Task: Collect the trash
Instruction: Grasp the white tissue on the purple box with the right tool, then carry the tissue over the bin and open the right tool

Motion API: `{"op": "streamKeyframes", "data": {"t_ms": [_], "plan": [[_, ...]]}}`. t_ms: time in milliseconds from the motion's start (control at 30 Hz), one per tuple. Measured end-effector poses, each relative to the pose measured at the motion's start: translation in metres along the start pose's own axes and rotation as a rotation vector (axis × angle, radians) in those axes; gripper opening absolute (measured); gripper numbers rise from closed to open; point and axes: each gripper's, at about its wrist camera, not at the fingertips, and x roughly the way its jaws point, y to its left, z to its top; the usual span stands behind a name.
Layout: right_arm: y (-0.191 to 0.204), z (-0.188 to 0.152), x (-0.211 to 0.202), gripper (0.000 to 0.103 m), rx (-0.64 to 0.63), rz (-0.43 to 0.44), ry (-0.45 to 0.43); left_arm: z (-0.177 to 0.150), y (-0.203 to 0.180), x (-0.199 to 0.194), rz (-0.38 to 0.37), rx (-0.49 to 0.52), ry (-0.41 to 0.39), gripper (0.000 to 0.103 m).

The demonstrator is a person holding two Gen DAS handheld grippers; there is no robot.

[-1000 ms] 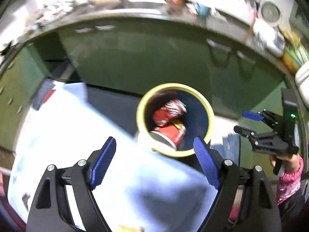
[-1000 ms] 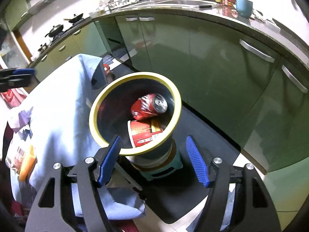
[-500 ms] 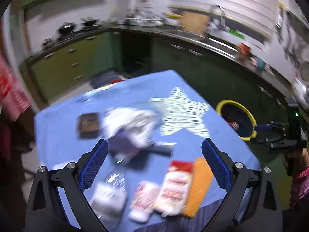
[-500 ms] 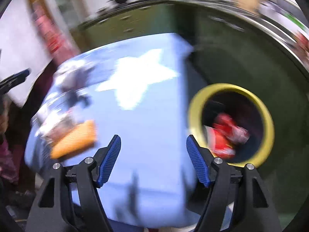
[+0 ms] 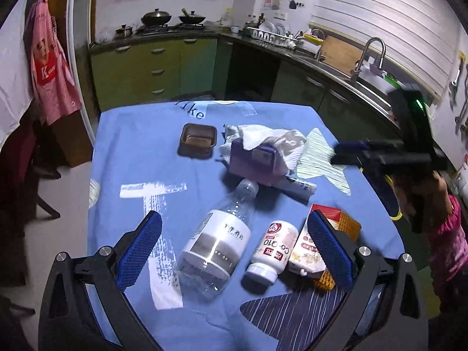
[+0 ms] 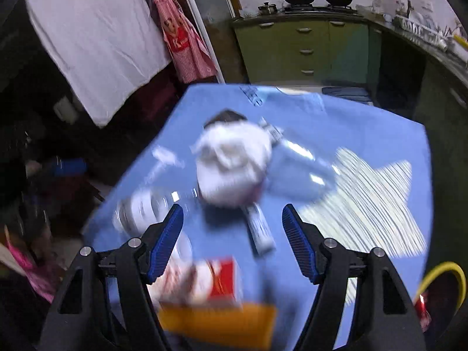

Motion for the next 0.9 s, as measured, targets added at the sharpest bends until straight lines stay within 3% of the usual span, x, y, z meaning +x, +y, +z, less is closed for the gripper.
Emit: {"op": "streamKeyframes", "data": {"t_ms": [100,300,367,600,900], "plan": [[0.001,0.019,0.015,0.065,0.017,-0.005,0.011,-0.003,0.000,0.000,0.006,0.000,0.002,0.098],[-0.002,0.033,0.042,0.035,0.065,-0.055,0.082,-0.004,-0.005,0.000,0.001,0.022,0.006,0.098],[-0.006,0.033,0.044,0.005,0.078,-0.055,0.088,-0.004,-0.006,0.000,-0.003,0.025,0.007,0.098],[0.005,0.043,0.015,0.003,0.052,-0.053,0.001,-0.006,-0.010,0.003,-0.006,0.029,0.017,0.098],[0.023,0.078,-0.057,0.003,0.023,-0.024,-0.177,-0.007,-0.016,0.002,-0.005,0.041,0.017,0.098]]}}
